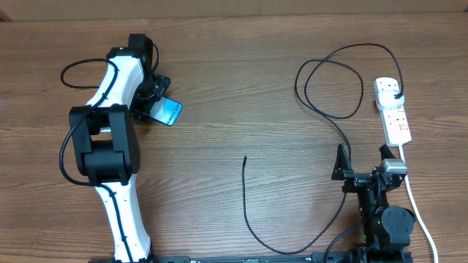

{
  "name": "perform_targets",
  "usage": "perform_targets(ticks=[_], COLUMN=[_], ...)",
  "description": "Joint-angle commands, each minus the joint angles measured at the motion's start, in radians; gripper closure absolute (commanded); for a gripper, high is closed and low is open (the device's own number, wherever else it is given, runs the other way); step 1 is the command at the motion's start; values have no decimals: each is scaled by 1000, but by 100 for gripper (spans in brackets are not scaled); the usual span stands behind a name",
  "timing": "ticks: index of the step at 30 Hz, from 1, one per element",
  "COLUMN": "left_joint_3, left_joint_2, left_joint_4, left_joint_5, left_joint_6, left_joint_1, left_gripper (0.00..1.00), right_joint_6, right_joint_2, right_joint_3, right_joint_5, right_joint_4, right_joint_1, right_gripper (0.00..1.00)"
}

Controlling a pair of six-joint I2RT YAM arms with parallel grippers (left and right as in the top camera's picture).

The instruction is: Plug charger to phone and switch on socket

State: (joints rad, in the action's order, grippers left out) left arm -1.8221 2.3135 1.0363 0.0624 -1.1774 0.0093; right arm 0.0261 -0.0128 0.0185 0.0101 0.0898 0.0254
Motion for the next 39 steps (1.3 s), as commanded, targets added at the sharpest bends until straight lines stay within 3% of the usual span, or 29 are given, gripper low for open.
perform_targets(ticks=[1,39], left_joint_3=[21,21], left_joint_2=[87,87], left_joint_4=[6,-16], left_joint_5=[-10,-4], left_joint_6=[-13,22], left_joint_1=[2,-26], left_gripper=[0,0], right_joint_6=[-1,-1], right_joint_2=[7,7], right_joint_3=[-10,-10], right_joint_5=[-12,-12], right_joint_4=[-6,-5], right_joint_1=[-4,-4], right_gripper=[0,0])
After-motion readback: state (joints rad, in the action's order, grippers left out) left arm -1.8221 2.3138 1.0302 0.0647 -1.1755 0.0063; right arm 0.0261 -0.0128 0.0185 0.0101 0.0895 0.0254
